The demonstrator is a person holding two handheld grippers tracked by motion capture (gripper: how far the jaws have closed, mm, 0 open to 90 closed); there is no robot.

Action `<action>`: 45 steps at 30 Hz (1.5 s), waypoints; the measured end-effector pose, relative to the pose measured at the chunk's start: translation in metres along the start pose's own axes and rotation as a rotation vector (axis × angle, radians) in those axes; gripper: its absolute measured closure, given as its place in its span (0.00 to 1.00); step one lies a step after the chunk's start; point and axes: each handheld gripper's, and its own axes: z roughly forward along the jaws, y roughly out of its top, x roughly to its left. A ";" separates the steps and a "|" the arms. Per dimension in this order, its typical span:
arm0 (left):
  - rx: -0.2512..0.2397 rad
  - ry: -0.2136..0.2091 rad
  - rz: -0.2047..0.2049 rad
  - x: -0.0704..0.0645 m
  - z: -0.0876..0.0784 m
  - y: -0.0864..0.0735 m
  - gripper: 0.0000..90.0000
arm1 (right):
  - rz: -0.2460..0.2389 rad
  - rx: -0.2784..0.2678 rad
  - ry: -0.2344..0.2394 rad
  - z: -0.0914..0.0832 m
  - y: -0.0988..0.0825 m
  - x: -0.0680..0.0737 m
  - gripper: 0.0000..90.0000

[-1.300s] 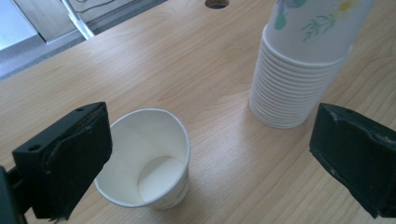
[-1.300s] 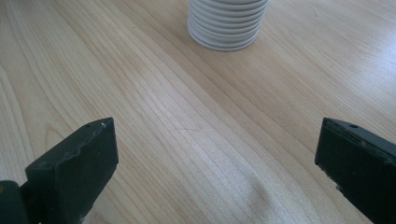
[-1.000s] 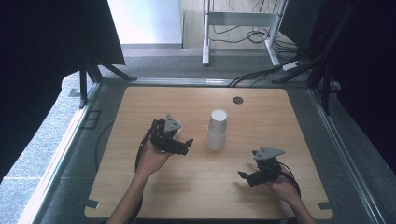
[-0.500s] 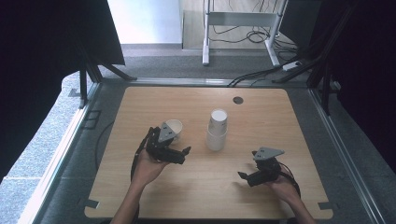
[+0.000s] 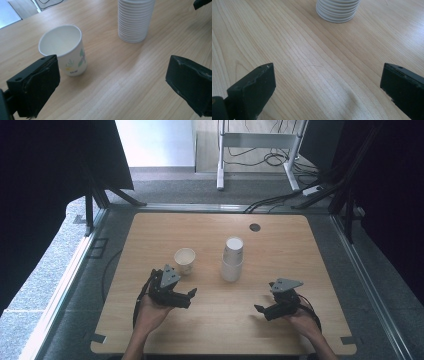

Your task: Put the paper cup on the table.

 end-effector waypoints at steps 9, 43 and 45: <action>0.017 -0.017 -0.031 -0.004 0.014 -0.021 0.00 | -0.003 0.013 0.010 0.003 -0.001 0.002 0.00; 0.229 -0.080 0.020 -0.035 0.055 -0.053 0.00 | -0.004 0.084 0.075 0.023 -0.012 0.009 0.00; 0.229 -0.082 0.015 -0.035 0.055 -0.053 0.00 | 0.001 0.083 0.078 0.023 -0.012 0.009 0.00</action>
